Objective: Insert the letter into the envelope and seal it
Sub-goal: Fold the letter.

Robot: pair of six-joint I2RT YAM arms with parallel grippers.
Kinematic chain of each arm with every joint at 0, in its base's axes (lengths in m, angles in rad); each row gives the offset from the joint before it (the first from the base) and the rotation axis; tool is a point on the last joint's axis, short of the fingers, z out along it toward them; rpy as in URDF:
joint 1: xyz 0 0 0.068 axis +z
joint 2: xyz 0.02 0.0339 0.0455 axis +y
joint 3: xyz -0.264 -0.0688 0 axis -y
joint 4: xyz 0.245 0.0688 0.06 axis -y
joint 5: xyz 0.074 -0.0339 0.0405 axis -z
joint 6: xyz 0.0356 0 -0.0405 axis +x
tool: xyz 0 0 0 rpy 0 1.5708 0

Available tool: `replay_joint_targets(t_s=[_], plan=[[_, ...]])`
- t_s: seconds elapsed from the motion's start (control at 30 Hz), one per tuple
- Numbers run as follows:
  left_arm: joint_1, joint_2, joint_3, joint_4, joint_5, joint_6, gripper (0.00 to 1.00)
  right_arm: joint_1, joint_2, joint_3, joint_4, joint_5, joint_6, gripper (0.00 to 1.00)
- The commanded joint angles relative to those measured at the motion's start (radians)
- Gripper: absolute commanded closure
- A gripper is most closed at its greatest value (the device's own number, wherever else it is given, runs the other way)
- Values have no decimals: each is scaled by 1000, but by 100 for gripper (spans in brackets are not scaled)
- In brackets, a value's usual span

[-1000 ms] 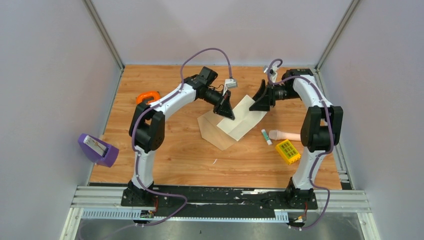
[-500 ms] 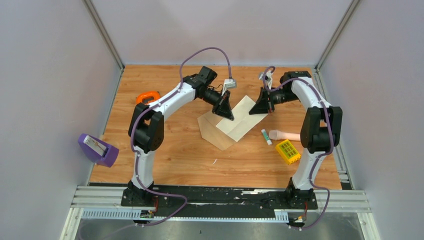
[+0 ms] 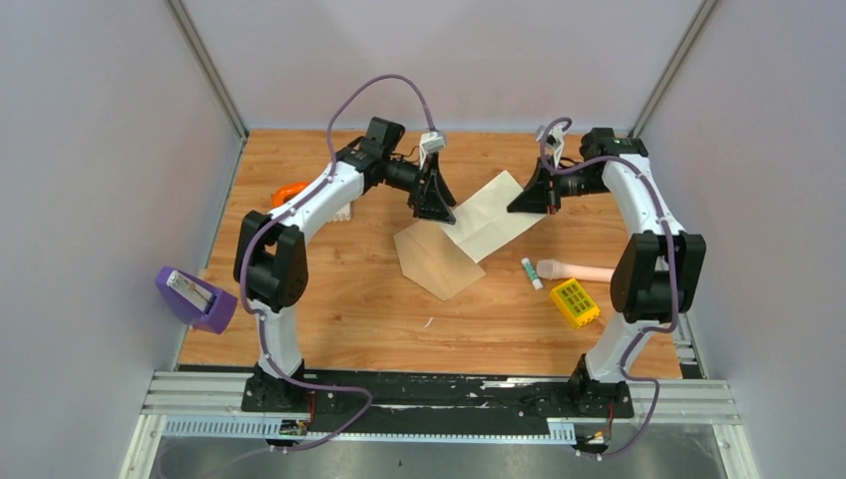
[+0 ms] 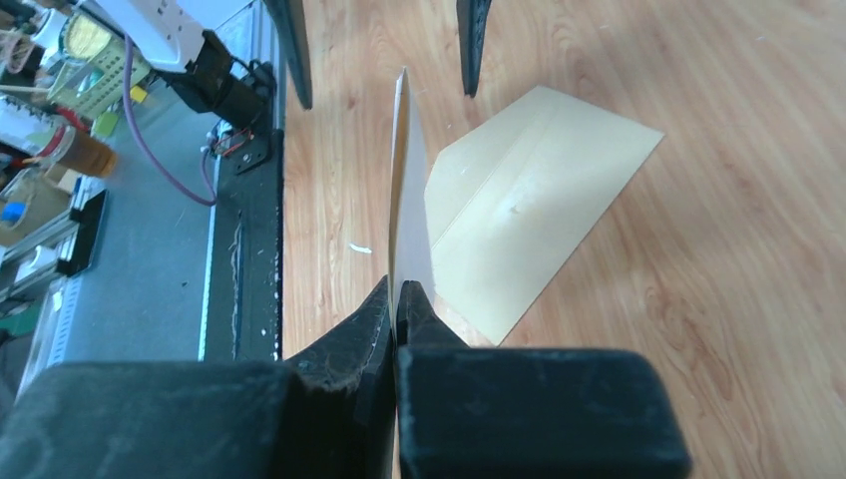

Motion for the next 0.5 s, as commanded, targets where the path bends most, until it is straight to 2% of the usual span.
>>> replay_joint_targets(t_s=[0.0,0.13,0.23,0.33,0.47], plan=[[38,-63,-78,250,63,-208,10,-16,-121,-47,272,-14,251,100],[39,-52,-140,435,80,-361,1,-16,-116,-47,285,-81,304,100],[37,-48,-180,624,100,-502,0,-16,-88,-44,284,-157,342,100],[38,-52,-182,651,90,-521,0,-17,-62,-44,283,-229,368,100],[36,-66,-184,598,67,-459,0,-17,-30,-43,265,-321,383,100]])
